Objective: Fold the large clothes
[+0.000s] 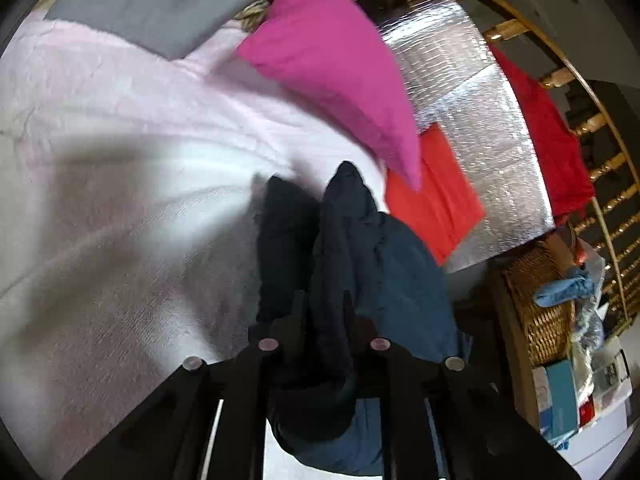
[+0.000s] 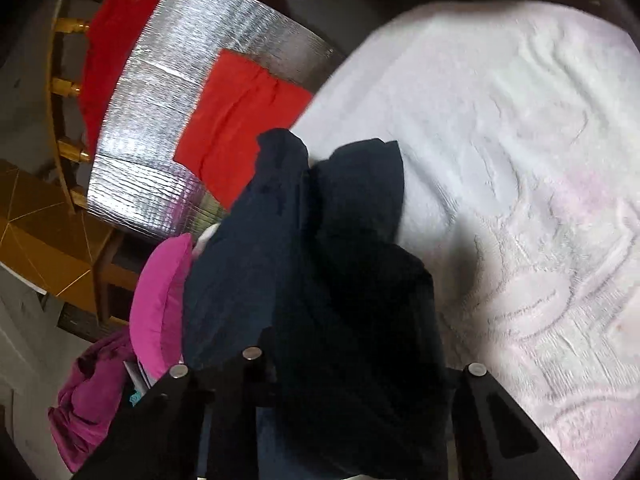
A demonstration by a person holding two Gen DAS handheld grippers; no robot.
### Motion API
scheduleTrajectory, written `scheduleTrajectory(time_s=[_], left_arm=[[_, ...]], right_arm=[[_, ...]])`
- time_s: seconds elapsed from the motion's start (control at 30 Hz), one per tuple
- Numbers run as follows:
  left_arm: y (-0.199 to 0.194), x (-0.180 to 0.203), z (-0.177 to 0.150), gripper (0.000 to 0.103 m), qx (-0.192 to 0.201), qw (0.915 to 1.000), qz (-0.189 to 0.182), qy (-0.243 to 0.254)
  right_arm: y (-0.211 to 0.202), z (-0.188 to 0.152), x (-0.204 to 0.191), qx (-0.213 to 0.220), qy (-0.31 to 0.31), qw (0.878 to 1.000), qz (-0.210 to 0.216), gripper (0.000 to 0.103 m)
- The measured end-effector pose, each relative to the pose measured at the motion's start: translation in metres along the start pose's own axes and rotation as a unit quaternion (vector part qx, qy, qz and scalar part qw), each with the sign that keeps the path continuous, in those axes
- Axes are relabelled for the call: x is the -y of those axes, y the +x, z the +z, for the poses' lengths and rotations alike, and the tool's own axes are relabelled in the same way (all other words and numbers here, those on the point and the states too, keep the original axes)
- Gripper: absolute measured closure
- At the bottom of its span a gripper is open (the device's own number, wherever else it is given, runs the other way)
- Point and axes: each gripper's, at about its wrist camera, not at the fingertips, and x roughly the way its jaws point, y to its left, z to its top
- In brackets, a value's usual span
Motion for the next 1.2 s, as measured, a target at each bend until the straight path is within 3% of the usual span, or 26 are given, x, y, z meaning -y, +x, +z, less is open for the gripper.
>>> scheduleTrajectory(time_s=[0.2, 0.33, 0.43, 0.47, 0.5, 0.6, 0.63, 0.7, 0.77, 0.8, 0.83, 0.9, 1.0, 1.2], left_arm=[[-0.044, 0.009, -0.018, 0.091, -0.023, 0.9994, 0.016, 0.022], [-0.088, -0.005, -0.052, 0.09, -0.052, 0.9969, 0.034, 0.048], [-0.098, -0.018, -0.073, 0.089, -0.072, 0.9939, 0.052, 0.066], [-0.096, -0.023, -0.075, 0.084, -0.083, 0.992, 0.066, 0.069], [-0.095, -0.027, -0.074, 0.076, -0.09, 0.9915, 0.073, 0.059], [-0.11, -0.036, -0.06, 0.073, -0.105, 0.992, 0.059, 0.038], [-0.118, -0.035, -0.054, 0.071, -0.096, 0.9926, 0.059, 0.045], [-0.135, -0.033, -0.043, 0.048, -0.067, 0.9941, 0.062, 0.059], [-0.139, -0.028, -0.036, 0.031, -0.05, 0.9951, 0.053, 0.066], [-0.132, -0.024, -0.033, 0.029, -0.062, 0.9943, 0.047, 0.073], [-0.121, -0.021, -0.03, 0.029, -0.082, 0.993, 0.04, 0.076], [-0.098, -0.022, -0.027, 0.029, -0.103, 0.9926, 0.021, 0.061], [-0.064, -0.03, -0.029, 0.029, -0.152, 0.9877, 0.018, 0.03], [-0.028, -0.038, -0.037, 0.029, -0.198, 0.9801, 0.014, 0.005]], right_arm=[[-0.045, -0.024, 0.018, -0.003, 0.011, 1.0, 0.015, 0.075], [-0.084, -0.052, 0.048, -0.01, 0.034, 0.999, 0.031, 0.075], [-0.106, -0.07, 0.069, -0.019, 0.034, 0.999, 0.032, 0.073], [-0.106, -0.071, 0.075, -0.028, 0.034, 0.999, 0.025, 0.072], [-0.104, -0.07, 0.079, -0.04, 0.042, 0.998, 0.027, 0.064], [-0.109, -0.06, 0.091, -0.087, 0.074, 0.993, 0.013, 0.044], [-0.118, -0.054, 0.092, -0.093, 0.067, 0.993, 0.018, 0.044], [-0.139, -0.043, 0.09, -0.084, 0.034, 0.996, 0.005, 0.042], [-0.16, -0.024, 0.089, -0.048, 0.006, 0.999, -0.006, 0.025], [-0.16, -0.016, 0.086, -0.044, 0.002, 0.999, 0.001, 0.01], [-0.158, -0.004, 0.085, -0.047, -0.002, 0.999, 0.013, 0.006], [-0.145, 0.01, 0.081, -0.052, -0.004, 0.999, 0.012, 0.006], [-0.099, 0.026, 0.072, -0.097, -0.014, 0.995, 0.0, 0.006], [-0.018, 0.018, 0.062, -0.19, -0.049, 0.98, -0.03, 0.006]])
